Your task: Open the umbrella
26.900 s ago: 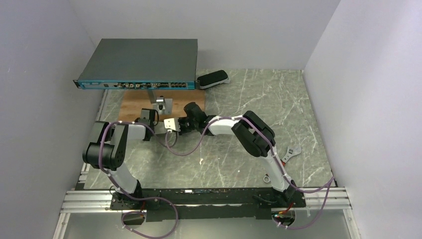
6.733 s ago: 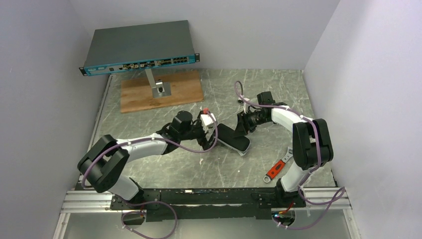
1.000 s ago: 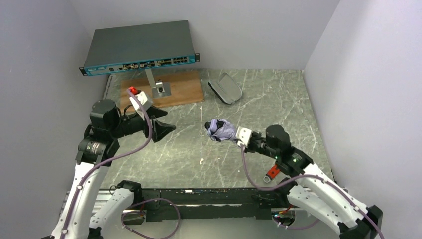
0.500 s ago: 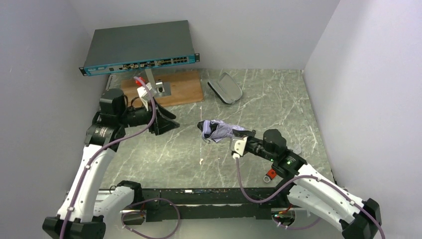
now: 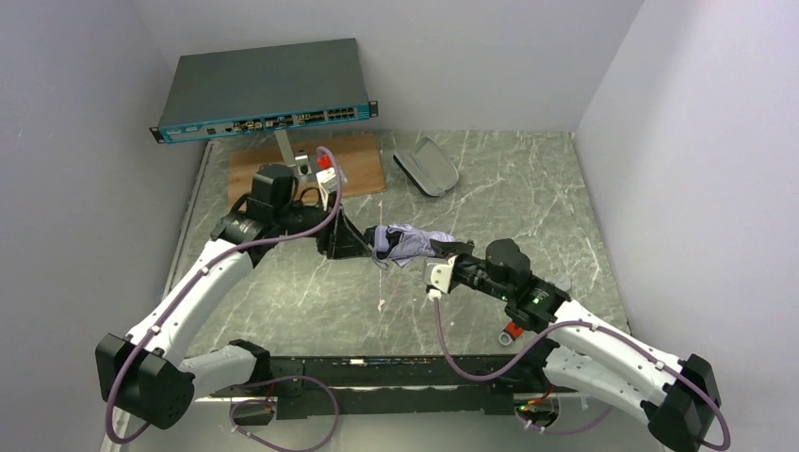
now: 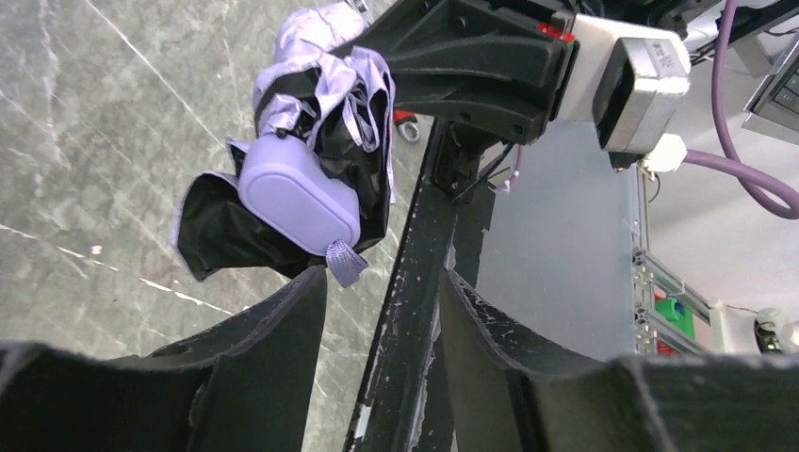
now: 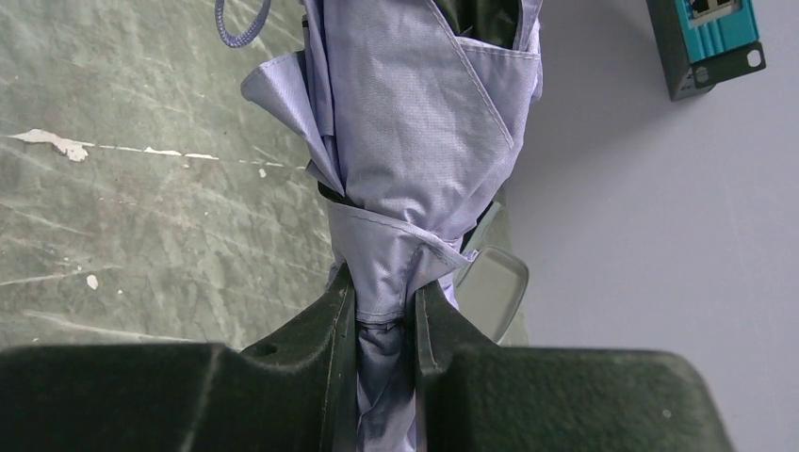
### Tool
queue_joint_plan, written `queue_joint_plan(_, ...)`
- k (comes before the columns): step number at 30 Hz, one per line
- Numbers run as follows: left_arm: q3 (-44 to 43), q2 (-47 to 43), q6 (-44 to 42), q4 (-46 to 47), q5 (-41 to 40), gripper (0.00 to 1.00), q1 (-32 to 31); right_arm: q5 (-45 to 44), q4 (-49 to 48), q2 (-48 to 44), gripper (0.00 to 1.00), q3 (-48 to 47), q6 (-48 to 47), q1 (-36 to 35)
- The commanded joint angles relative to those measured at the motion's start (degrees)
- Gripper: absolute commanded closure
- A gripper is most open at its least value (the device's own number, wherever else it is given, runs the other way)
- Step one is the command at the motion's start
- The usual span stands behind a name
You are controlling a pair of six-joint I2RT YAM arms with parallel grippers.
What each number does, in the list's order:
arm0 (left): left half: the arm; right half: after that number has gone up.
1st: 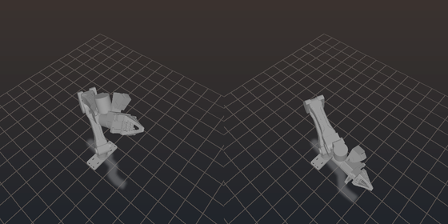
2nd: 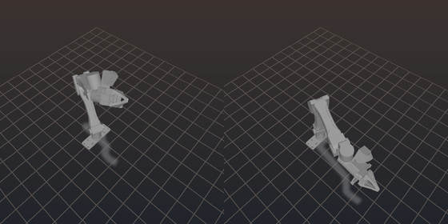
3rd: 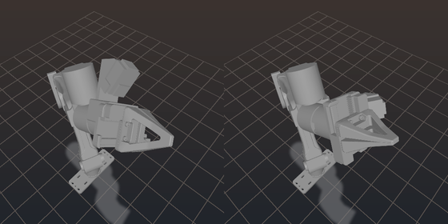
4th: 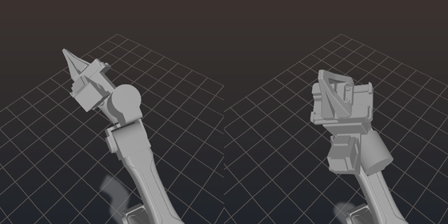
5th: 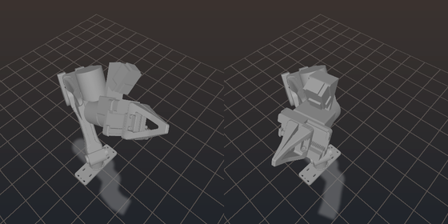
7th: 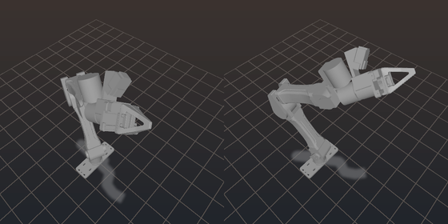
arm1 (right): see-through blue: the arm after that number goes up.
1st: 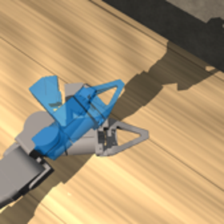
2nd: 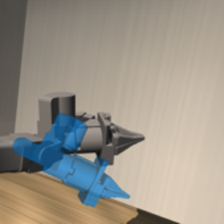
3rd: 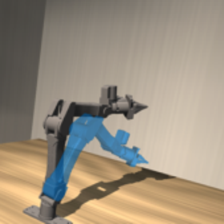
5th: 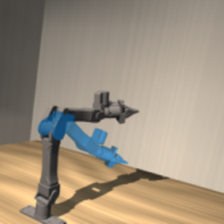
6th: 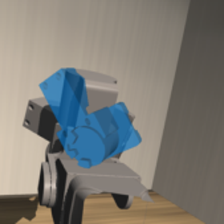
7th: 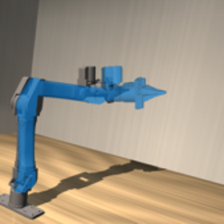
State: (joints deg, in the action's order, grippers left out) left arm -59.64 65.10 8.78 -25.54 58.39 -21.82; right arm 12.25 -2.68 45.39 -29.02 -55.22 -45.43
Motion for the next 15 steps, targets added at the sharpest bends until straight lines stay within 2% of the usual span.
queue_joint_plan(1, 2.36, 0.4, 2.78, 5.07, -0.78, 0.48, -1.7, 0.01, -6.93, -0.21, 1.0, -4.53, -0.48, -0.45)
queue_joint_plan(6, 3.22, 0.55, 2.76, 4.6, -2.14, 0.5, -2.0, -1.35, -8.47, -0.09, 1.0, -4.42, 0.81, -1.65)
queue_joint_plan(15, 3.81, 0.04, 2.36, 4.94, -3.13, 0.54, -3.5, -0.95, -8.68, -1.71, 1.0, -2.76, -2.55, -4.05)
